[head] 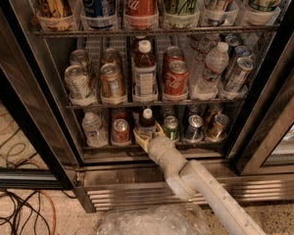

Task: Pick blue plastic bottle from bottom shelf of fridge

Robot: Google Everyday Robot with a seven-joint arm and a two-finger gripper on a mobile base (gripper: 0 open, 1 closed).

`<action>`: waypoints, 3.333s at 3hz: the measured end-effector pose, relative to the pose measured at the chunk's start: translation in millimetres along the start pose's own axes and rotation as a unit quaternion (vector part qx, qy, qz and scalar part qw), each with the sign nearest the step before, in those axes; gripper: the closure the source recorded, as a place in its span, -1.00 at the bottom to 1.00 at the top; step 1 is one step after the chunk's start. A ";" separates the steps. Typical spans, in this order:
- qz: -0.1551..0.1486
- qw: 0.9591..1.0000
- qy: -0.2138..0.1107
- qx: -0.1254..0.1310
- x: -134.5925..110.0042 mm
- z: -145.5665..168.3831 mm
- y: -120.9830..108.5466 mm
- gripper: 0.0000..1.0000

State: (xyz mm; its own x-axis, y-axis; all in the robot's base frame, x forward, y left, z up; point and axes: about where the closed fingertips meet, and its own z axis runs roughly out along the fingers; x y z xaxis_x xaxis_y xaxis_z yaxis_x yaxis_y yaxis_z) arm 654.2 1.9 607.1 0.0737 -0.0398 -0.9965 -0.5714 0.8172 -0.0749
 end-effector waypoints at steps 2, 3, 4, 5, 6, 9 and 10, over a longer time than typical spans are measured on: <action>-0.027 1.000 -0.007 -0.002 -4.2 -1.1 4.4 1.00; -0.033 0.999 -0.010 -0.006 -10.4 -0.6 5.9 1.00; -0.037 0.999 -0.012 -0.008 -16.4 -1.0 6.7 1.00; -0.040 0.999 -0.017 -0.006 -23.2 -3.2 6.9 1.00; -0.043 0.999 -0.022 -0.003 -27.7 -5.8 7.2 1.00; -0.084 0.991 -0.092 0.037 -75.8 -37.7 11.8 1.00; -0.089 0.991 -0.094 0.040 -83.3 -52.1 14.7 1.00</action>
Offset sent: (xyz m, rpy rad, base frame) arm -0.0085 0.0075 0.0299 -0.1043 -0.1146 0.0276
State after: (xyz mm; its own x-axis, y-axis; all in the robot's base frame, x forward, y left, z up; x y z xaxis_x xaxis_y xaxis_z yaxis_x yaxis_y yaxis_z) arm 597.1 -12.7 687.1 0.3229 -0.0862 -0.9425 -0.4700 0.8497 -0.2388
